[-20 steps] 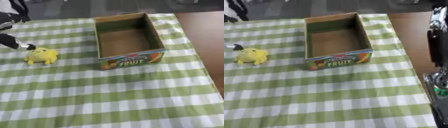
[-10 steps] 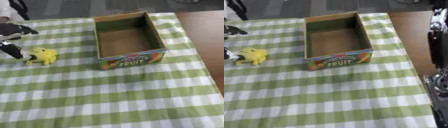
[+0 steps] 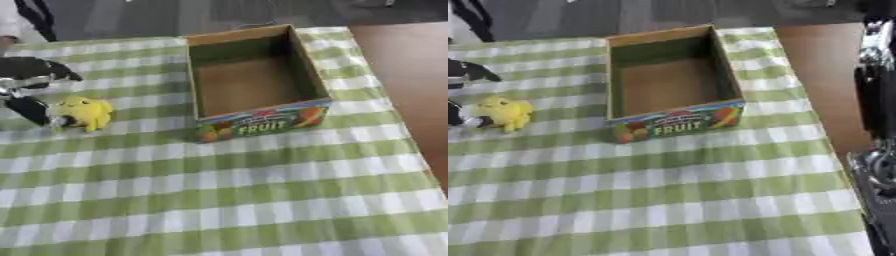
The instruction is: Pick up objects on the table and place them in the box.
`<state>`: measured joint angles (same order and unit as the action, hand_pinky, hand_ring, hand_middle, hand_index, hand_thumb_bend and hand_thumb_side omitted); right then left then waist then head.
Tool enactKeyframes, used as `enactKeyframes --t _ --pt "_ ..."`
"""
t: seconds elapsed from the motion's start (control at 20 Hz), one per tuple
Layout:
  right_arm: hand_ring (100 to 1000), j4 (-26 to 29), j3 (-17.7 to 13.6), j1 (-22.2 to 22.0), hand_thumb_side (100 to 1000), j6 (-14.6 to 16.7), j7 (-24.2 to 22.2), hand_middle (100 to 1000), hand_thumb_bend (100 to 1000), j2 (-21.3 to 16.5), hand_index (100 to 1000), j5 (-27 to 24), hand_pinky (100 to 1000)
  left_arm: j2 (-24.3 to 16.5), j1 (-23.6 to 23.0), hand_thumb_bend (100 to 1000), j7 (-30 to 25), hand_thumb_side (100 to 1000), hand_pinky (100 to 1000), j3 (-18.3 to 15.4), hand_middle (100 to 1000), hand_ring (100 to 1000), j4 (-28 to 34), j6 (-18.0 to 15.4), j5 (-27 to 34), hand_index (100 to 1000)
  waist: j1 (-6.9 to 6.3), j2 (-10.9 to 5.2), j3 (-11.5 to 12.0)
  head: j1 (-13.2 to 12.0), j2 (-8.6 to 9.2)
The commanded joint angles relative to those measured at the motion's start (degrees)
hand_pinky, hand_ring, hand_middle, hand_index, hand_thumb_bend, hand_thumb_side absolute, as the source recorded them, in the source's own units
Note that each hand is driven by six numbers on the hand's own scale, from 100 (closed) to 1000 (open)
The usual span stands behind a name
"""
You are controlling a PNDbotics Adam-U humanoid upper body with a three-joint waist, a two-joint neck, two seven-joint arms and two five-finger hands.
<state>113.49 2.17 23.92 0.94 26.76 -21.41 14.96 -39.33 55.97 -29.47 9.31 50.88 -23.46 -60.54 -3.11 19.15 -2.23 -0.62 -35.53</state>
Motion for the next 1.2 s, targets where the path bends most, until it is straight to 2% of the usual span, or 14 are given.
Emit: enactKeyframes --t 0.05,0.4,0.75,1.0,1.2 --pt "849 1.1 -0.3 0.9 843 0.1 0.1 620 100 -1.0 872 -0.3 786 -1.1 1.3 333 0.5 464 891 -0.5 888 928 -0.4 0.7 -2.0 968 -0.03 -0.86 -0.2 -0.4 0.94" --pt "849 1.1 -0.3 0.9 840 0.0 0.2 619 100 -1.0 873 -0.4 787 -0.4 1.4 316 -0.5 443 893 -1.1 873 924 -2.4 0.7 -4.7 960 -0.01 -0.24 -0.4 -0.6 1.02" --pt "849 1.1 -0.3 0.8 837 0.0 0.3 618 100 -1.0 873 -0.4 788 -0.5 1.5 310 -4.3 439 901 -0.9 867 922 -2.6 -0.2 -3.3 962 0.04 -0.13 -0.2 -0.6 0.77" --pt "849 1.1 -0.3 0.6 835 -0.1 0.3 617 100 -1.0 873 -0.5 788 -1.0 2.3 301 -6.8 446 903 -1.5 859 923 -1.8 0.7 -1.6 962 0.05 -0.32 0.0 -0.8 0.54" --pt "849 1.1 -0.4 0.5 833 -0.1 0.4 616 100 -0.9 873 -0.5 788 -1.1 2.3 306 -7.8 447 895 -1.4 816 908 -1.2 1.0 -1.2 935 0.03 -0.38 0.0 -0.8 0.6"
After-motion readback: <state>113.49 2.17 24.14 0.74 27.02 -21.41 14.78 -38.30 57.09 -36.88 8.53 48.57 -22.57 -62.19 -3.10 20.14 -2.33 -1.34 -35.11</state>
